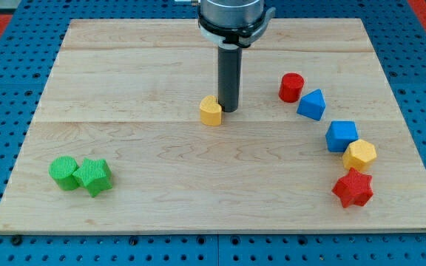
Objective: Push the yellow hexagon to the yellow heart
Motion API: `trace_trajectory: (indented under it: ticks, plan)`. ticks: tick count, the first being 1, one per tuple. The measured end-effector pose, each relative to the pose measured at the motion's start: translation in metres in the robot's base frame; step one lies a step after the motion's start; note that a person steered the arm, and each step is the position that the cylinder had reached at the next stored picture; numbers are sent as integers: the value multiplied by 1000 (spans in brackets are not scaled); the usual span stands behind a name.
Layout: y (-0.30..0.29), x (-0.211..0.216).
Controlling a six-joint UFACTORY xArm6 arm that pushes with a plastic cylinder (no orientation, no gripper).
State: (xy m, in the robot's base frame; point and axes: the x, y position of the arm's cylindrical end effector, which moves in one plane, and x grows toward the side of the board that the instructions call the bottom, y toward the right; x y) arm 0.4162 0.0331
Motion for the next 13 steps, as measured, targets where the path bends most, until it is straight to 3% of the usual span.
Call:
trace_trajectory:
  ticks: [1, 2, 4, 5, 7, 9, 11, 13]
  plan:
    - [64, 18]
    - [75, 70]
    - [75, 101]
    - [73, 153]
    - [77, 192]
    - [90, 202]
    - [190, 202]
    - [246, 190]
